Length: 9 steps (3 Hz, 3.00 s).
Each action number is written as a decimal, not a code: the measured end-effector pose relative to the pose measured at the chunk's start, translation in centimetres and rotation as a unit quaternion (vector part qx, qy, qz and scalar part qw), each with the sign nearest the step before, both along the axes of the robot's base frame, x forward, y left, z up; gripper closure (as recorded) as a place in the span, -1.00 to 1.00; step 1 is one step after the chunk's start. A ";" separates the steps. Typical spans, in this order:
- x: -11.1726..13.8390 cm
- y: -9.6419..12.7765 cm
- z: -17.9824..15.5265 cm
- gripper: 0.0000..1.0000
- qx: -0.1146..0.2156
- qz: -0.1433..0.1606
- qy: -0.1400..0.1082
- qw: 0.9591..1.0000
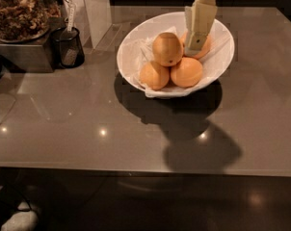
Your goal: Pick orange from white bowl
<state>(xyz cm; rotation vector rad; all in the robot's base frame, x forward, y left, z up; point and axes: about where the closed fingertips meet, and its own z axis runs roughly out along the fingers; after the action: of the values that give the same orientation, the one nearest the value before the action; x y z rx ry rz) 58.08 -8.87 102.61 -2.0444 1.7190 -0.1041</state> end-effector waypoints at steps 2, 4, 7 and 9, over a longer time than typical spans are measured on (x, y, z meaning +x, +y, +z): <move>2.7 4.0 -5.8 -1.00 0.045 0.043 0.086 0.994; 3.6 3.9 -9.5 -1.00 0.026 0.047 0.125 0.991; 4.5 2.9 -11.1 -0.62 -0.032 0.065 0.118 0.990; 4.5 2.9 -11.1 0.31 -0.032 0.065 0.118 0.990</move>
Offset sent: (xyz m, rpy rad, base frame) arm 0.0286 0.0535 -0.0897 0.1025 0.3076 0.1359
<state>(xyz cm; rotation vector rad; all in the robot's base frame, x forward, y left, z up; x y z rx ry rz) 62.58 -5.98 91.50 -2.2864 1.7302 0.1309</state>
